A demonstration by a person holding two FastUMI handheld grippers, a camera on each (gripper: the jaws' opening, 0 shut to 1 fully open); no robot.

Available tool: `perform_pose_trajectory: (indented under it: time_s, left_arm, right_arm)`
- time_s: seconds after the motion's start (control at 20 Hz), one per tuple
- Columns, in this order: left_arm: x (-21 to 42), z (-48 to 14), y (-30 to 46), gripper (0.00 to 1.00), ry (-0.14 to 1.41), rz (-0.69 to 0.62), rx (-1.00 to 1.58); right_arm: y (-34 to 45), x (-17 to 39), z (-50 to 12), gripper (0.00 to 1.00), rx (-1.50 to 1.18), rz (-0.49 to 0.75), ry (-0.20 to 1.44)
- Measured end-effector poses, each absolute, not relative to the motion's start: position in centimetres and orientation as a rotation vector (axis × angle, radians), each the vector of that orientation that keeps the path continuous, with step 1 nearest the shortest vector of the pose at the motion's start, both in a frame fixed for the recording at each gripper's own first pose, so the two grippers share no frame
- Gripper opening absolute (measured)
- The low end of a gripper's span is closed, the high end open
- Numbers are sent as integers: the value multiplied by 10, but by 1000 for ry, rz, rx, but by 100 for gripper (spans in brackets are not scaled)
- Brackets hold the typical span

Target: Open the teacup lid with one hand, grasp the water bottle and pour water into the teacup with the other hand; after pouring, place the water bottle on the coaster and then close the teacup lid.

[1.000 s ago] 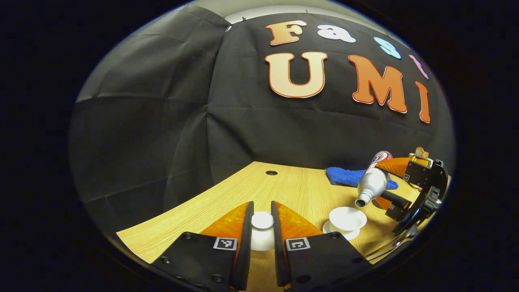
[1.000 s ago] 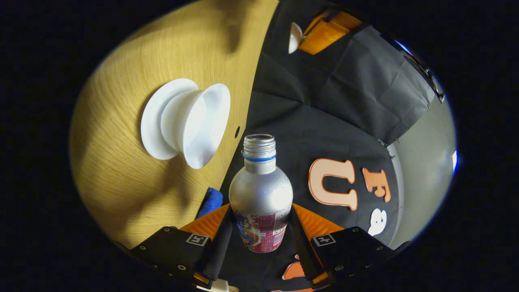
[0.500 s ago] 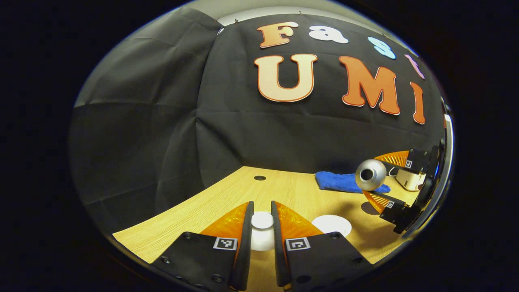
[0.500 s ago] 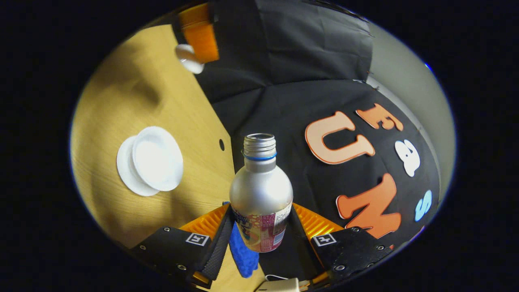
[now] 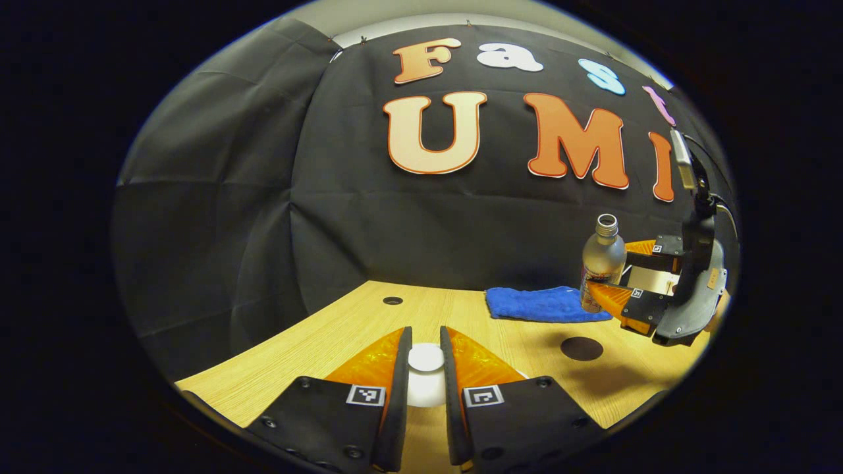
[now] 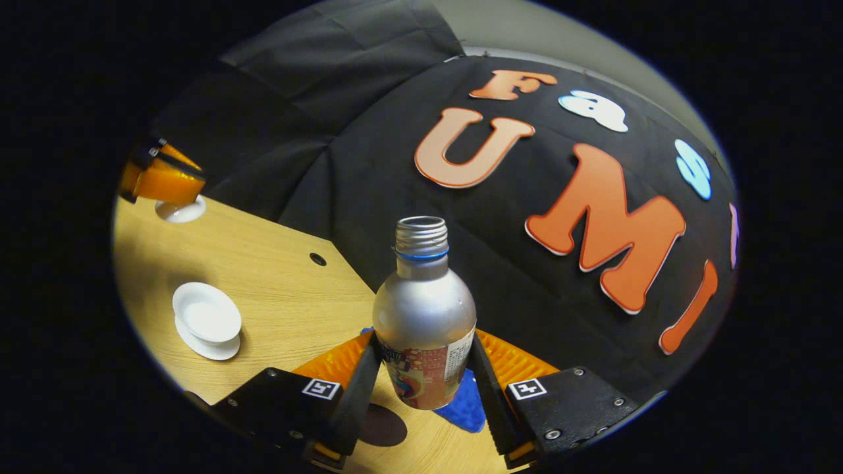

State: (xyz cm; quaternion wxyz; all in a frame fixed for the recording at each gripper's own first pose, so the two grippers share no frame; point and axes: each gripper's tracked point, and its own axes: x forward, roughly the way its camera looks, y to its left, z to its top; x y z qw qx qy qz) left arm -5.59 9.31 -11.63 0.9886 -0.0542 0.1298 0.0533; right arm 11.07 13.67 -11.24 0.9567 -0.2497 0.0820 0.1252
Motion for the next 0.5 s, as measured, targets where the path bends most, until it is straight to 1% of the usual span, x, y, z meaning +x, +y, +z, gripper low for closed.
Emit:
perform_pose_trajectory:
  time_s: [0.3, 0.5]
  left_arm:
    - [-51, -117, 76, 29, 266, 84, -102]
    - [-49, -120, 69, 29, 276, 77, -92]
  right_arm:
    - [120, 126, -148, 78, -164, 253, 338]
    - [108, 132, -186, 78, 15, 253, 448]
